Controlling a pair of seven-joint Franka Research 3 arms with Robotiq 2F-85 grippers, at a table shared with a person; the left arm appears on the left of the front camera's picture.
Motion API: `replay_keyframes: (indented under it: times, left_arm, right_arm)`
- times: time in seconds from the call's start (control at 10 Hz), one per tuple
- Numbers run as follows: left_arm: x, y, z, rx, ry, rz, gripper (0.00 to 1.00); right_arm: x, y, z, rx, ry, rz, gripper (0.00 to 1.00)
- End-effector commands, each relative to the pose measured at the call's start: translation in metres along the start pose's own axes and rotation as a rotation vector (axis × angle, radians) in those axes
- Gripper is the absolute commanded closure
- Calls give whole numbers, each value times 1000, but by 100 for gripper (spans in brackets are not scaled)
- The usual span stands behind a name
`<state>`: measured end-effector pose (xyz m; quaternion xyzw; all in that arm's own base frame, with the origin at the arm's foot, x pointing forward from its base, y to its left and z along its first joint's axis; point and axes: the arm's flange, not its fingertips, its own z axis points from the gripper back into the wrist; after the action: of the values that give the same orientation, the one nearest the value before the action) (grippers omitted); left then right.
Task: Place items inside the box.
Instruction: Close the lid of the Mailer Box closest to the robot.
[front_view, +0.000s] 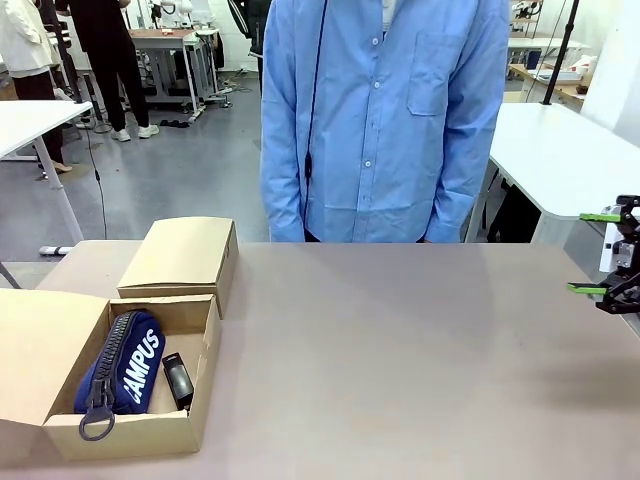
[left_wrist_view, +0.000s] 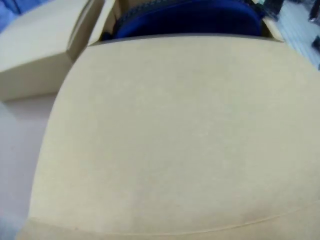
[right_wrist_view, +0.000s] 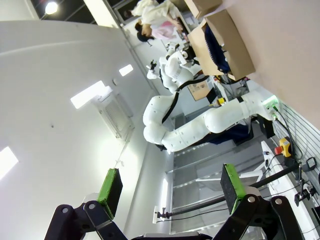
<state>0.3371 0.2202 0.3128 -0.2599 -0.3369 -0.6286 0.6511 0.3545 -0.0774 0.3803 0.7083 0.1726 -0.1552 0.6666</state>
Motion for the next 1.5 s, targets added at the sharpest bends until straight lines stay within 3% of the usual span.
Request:
replay_keyframes:
  times: [0.0,0.3,0.8,1.1,1.4]
  left_arm:
    - [9,-3,15,-15,-119,7,0]
    - [31,-14,10,11,-235,-24,0]
    - [97,-29,-13,186,-418,12,0]
    - [147,-37,-42,125,-576,55,0]
    - [169,-31,-100,80,-578,49,0]
  right_arm:
    - [-2,6,0,-5,12,-19,0]
    - [-2,6,0,-5,12,-19,0]
    - [-2,6,0,-5,12,-19,0]
    - [-2,6,0,-5,12,-19,0]
    - [-2,6,0,-5,12,-19,0]
